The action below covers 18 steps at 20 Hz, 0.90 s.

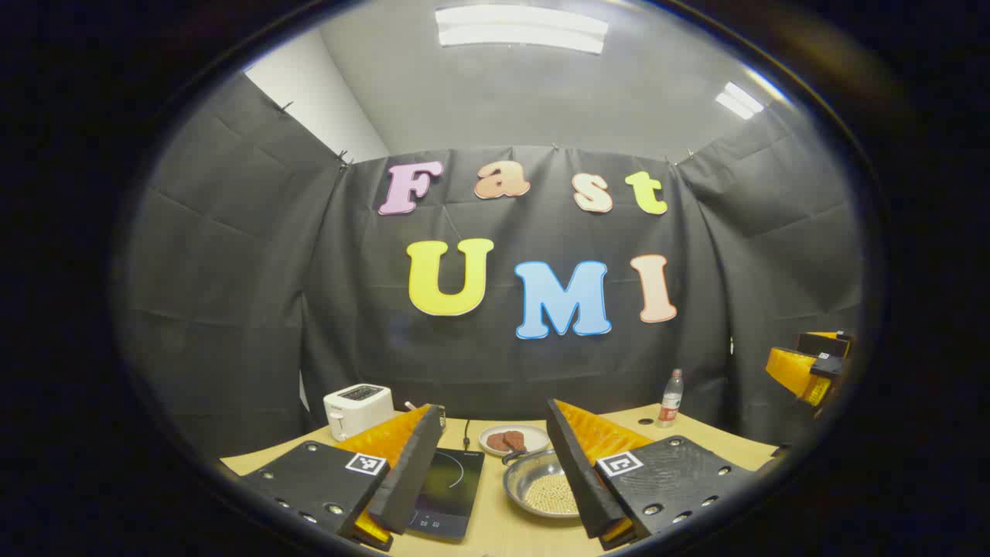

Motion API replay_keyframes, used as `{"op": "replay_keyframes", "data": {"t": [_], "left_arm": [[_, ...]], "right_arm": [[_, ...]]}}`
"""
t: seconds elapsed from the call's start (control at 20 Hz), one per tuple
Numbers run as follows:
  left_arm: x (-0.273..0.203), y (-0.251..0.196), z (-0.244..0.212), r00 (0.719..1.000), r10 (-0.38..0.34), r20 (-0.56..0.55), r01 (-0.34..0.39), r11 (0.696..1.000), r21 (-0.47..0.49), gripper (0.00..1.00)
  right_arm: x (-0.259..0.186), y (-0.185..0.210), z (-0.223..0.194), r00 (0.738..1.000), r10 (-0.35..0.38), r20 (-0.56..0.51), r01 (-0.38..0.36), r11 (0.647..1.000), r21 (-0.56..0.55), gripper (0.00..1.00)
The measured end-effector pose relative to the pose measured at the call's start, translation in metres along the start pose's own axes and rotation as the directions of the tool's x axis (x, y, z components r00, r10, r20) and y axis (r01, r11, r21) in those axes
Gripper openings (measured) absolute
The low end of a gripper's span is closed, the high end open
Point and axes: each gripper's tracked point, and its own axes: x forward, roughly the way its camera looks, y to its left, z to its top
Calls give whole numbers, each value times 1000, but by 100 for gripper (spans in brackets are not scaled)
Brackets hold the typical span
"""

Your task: First push the handle of the pot to place it horizontally, then grasp the pot with both hands and set it on the induction cooktop.

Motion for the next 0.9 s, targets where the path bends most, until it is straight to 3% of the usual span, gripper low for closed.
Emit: {"op": "replay_keyframes", "data": {"t": [0.9], "left_arm": [[-18,3,8,1000,-10,25,9,999,31,83]], "right_arm": [[-14,9,5,1000,10,-3,-10,1000,-3,96]]}}
